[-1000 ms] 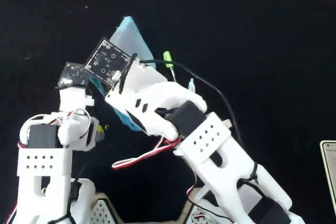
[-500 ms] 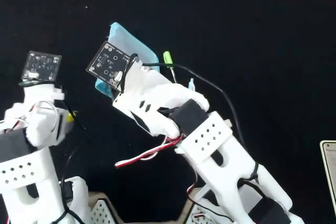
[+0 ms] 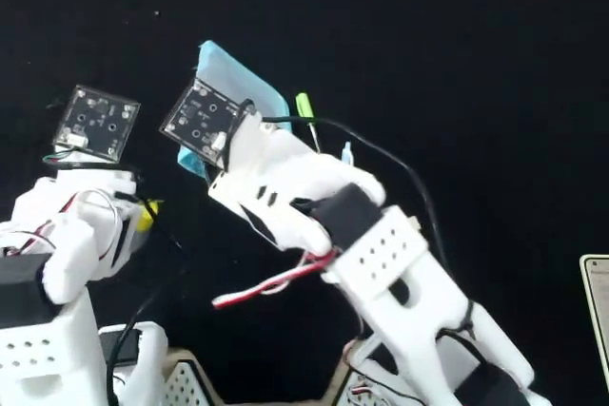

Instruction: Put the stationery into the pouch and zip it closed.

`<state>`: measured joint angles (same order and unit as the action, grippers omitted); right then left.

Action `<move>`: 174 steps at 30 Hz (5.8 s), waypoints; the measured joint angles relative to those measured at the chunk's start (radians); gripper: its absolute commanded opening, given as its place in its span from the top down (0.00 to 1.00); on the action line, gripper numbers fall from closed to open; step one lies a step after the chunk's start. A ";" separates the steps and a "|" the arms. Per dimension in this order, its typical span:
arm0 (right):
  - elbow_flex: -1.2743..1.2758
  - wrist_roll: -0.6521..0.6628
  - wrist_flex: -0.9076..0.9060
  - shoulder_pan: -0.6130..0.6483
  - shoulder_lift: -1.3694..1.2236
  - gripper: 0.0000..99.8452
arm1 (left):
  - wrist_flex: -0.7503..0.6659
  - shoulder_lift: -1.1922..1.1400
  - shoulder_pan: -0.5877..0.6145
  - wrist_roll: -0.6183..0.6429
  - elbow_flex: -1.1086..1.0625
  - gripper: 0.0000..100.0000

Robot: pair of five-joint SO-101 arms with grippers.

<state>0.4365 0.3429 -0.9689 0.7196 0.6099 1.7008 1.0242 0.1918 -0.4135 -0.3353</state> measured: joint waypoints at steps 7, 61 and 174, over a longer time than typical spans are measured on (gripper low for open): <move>0.025 0.000 0.000 -0.006 0.097 0.99 | -0.061 -0.002 -0.092 0.290 0.000 0.75; 0.068 0.002 0.003 -0.008 0.100 0.99 | -0.304 0.000 -0.244 0.396 -0.095 0.75; 0.121 0.066 -0.163 -0.133 0.342 0.99 | -0.589 -0.137 -0.175 0.212 -0.226 0.75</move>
<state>0.5577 0.4089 -1.1316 0.5861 0.9521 1.1116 0.8876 0.0169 -0.2018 -0.5608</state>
